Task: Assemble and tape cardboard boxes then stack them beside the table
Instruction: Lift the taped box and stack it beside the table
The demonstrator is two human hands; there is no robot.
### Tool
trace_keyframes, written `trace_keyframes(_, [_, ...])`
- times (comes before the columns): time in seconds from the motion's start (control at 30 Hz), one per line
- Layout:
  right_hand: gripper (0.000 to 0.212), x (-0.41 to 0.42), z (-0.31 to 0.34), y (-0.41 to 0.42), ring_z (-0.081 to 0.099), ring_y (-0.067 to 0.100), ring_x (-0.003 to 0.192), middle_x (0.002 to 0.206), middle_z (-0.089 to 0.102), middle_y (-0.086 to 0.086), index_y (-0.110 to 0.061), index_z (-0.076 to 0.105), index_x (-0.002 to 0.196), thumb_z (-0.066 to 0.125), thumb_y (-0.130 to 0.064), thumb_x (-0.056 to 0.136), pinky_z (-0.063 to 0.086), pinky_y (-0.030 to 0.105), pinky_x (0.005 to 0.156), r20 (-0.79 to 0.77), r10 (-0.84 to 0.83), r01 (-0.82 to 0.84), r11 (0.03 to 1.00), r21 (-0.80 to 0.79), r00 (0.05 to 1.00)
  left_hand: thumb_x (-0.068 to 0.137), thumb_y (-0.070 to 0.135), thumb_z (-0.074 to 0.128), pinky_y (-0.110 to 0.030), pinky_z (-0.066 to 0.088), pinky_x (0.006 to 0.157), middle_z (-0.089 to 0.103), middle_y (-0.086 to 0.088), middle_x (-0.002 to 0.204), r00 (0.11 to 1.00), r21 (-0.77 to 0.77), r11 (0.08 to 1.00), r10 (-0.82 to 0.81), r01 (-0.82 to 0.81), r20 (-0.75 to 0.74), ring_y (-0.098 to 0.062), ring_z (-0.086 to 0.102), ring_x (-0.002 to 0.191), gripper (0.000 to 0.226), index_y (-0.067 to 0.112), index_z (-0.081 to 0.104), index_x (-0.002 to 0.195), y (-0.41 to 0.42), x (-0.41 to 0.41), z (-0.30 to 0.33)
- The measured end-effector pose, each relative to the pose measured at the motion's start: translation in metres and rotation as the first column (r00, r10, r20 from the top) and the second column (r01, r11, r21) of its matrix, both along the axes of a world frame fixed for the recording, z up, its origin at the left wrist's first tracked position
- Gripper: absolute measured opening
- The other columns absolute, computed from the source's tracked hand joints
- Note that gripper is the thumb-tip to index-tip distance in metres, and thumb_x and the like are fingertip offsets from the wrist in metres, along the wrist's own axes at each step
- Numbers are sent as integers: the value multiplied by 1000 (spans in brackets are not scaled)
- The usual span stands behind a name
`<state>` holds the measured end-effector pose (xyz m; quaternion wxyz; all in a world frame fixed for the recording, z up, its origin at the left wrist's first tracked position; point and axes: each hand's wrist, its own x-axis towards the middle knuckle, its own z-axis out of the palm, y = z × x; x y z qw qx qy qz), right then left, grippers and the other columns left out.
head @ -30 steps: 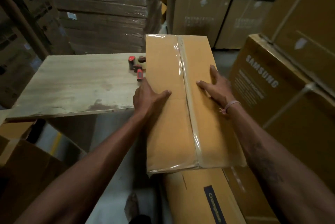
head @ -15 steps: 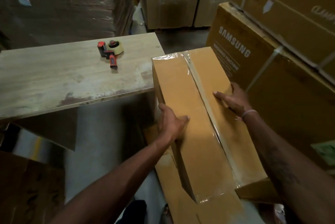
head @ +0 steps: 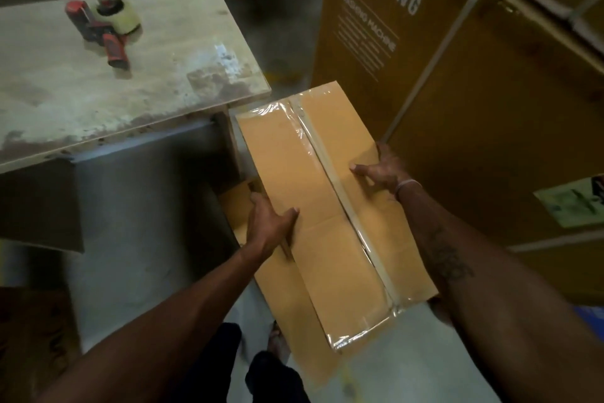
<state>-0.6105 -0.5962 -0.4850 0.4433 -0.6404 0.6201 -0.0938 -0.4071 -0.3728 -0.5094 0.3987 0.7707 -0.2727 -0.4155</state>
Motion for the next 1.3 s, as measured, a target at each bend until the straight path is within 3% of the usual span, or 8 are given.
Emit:
trace_keyframes(0.1, [106, -5, -42, -11, 63, 28, 124, 133, 68, 2, -35, 49, 146, 91, -55, 51, 53, 52, 106, 7, 15, -15, 999, 49, 1000, 76, 45, 88, -55, 55, 102, 58, 0, 137, 996, 11, 1000, 0, 1, -90, -24, 58, 128, 89, 26, 33, 143, -3, 6, -34])
trace_keyframes(0.2, [106, -7, -77, -16, 59, 31, 129, 139, 64, 5, -35, 44, 152, 91, -53, 58, 51, 54, 108, -26, 34, -33, 997, 69, 999, 66, 58, 85, -56, 57, 99, 63, 8, 133, 988, 0, 1000, -22, 23, -151, -18, 61, 126, 89, 38, 44, 142, -11, 12, -84])
trace_keyframes(0.33, [114, -5, -138, -18, 49, 39, 139, 153, 50, 14, -38, 30, 159, 84, -65, 63, 49, 54, 110, -168, 56, -47, 997, 54, 984, 64, 58, 80, -57, 54, 103, 60, 9, 137, 977, 3, 1000, 4, -3, -211, -20, 58, 128, 98, 40, 37, 150, -22, 8, -144])
trace_keyframes(0.4, [108, -3, -167, -19, 41, 42, 145, 161, 38, 17, -29, 25, 163, 85, -53, 77, 43, 54, 115, -232, 91, -81, 995, 50, 968, 71, 52, 79, -57, 53, 104, 58, 10, 138, 973, -7, 1000, -8, 6, -230, -21, 56, 130, 98, 37, 31, 155, -23, 2, -169])
trace_keyframes(0.6, [119, -4, -245, -28, 24, 40, 155, 170, 24, 17, -20, 3, 167, 85, -39, 84, 26, 48, 126, -313, 122, -124, 992, 12, 942, 97, 16, 70, -58, 52, 106, 57, 19, 135, 953, -15, 999, -47, 44, -299, -15, 55, 130, 77, 40, 30, 158, -27, -9, -243])
trace_keyframes(0.93, [109, -14, -279, -51, 23, 41, 154, 169, 21, 17, -24, 6, 168, 76, -51, 89, 24, 49, 126, -381, 107, -101, 994, 36, 918, 99, 10, 66, -49, 52, 108, 61, 27, 129, 957, -31, 997, -73, 67, -280, 8, 57, 120, 69, 47, 36, 149, -40, -20, -271])
trace_keyframes(1.07, [107, -20, -269, -49, 25, 46, 150, 164, 24, 22, -26, 3, 168, 75, -49, 91, 24, 48, 122, -454, 146, -147, 989, 33, 879, 91, 26, 68, -51, 54, 106, 66, 5, 133, 967, 7, 996, -83, 87, -242, -13, 64, 122, 81, 36, 26, 159, -34, -38, -274])
trace_keyframes(1.3, [113, -30, -264, -33, 13, 40, 158, 173, 9, 17, -26, 6, 168, 81, -45, 86, 18, 45, 127, -444, 240, -233, 970, 71, 863, 97, 18, 69, -47, 51, 109, 65, -10, 136, 983, 73, 992, -92, 105, -160, -25, 62, 126, 82, 18, 19, 163, -9, -52, -272])
